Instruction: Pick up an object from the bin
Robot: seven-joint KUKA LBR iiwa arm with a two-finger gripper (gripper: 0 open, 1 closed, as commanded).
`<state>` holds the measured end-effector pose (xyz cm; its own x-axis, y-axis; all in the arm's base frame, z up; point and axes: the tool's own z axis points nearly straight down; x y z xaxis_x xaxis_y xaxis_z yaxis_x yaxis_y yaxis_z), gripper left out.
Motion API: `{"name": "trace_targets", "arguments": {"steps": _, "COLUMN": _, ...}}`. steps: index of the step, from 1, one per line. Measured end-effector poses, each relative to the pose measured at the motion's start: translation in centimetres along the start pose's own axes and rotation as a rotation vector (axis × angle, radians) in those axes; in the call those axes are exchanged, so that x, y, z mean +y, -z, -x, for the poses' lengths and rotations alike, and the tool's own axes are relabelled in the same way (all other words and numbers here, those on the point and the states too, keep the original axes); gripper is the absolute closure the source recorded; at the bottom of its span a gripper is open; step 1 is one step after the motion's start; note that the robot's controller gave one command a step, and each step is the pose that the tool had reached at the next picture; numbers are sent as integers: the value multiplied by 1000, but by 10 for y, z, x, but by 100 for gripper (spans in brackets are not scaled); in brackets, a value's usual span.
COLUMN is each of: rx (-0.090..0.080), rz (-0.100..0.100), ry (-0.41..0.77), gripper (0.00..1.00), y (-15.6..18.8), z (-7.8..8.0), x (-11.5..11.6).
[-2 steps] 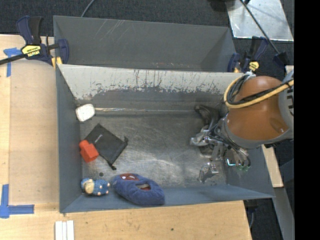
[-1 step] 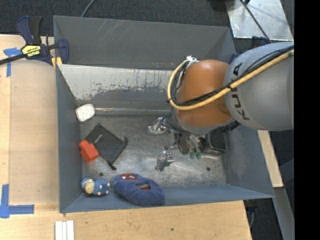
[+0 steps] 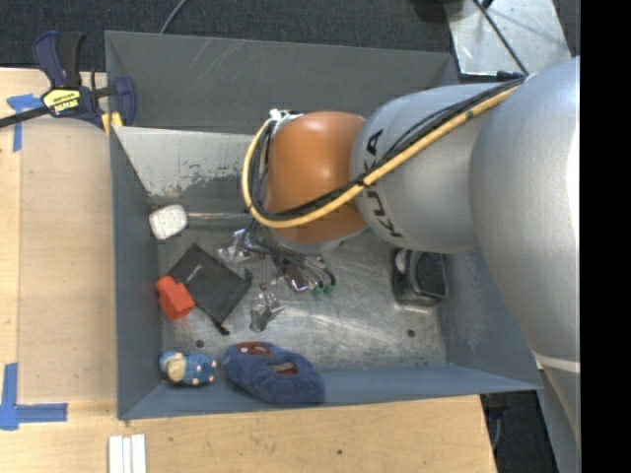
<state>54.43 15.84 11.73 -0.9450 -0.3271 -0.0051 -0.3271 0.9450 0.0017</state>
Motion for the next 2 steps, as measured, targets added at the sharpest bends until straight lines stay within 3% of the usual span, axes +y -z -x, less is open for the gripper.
{"name": "trace_targets", "arguments": {"steps": 1, "rx": 2, "rz": -2, "ry": 278, "gripper": 0, "y": -44, "z": 31, "x": 14}}
{"name": "trace_targets", "arguments": {"steps": 2, "rx": -26, "rz": -2, "ry": 277, "gripper": 100, "y": -39, "z": 38, "x": 15}}
